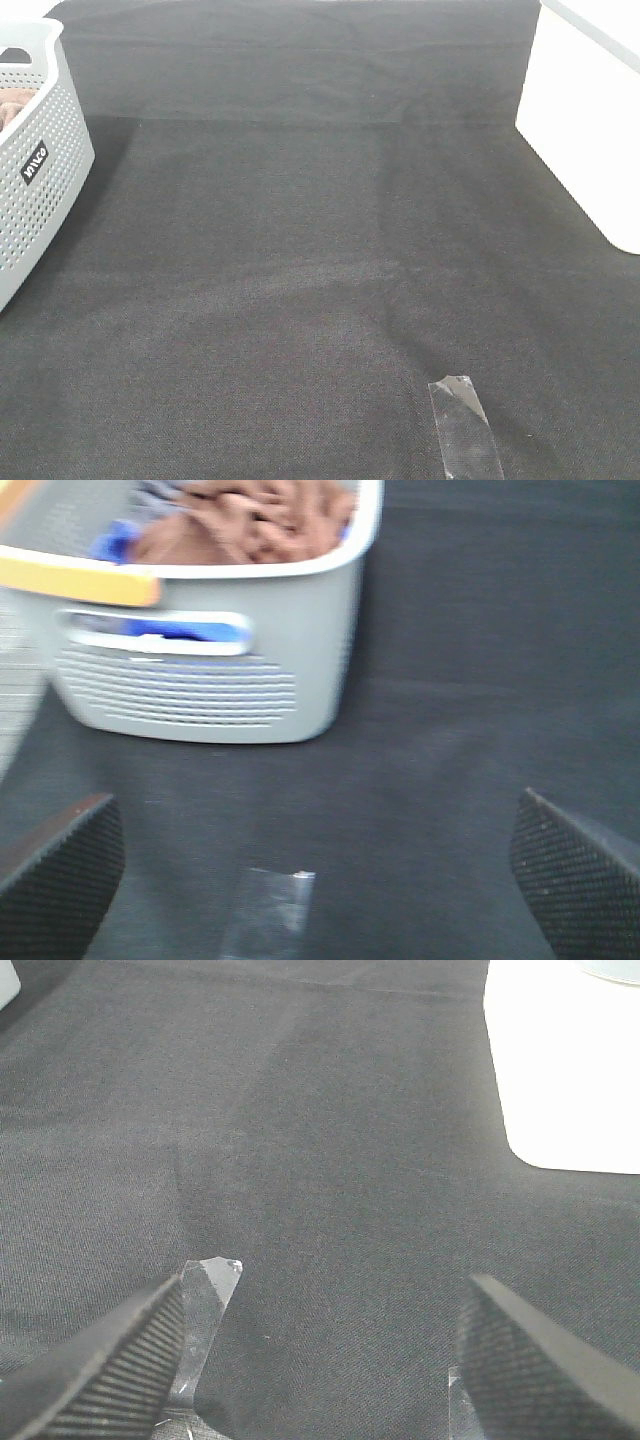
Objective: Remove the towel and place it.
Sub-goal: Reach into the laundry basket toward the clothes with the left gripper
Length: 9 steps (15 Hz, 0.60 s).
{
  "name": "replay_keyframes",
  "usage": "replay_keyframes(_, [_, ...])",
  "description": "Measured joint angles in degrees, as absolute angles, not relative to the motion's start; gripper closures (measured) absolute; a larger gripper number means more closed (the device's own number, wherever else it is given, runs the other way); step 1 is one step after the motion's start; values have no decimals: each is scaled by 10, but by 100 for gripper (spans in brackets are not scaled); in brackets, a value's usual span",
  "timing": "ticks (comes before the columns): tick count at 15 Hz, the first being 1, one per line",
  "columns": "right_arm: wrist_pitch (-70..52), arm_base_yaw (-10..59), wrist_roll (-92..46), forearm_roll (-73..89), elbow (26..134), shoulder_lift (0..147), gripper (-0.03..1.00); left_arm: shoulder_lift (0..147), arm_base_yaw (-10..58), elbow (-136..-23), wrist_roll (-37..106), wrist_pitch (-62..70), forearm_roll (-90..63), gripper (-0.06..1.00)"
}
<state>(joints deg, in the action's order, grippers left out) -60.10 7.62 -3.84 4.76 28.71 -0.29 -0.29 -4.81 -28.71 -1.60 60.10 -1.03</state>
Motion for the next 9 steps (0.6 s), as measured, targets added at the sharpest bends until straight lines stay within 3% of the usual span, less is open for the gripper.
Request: replay_keyframes(9, [-601, 76, -38, 48, 287, -3, 27, -3, -48, -285, 21, 601, -48, -5])
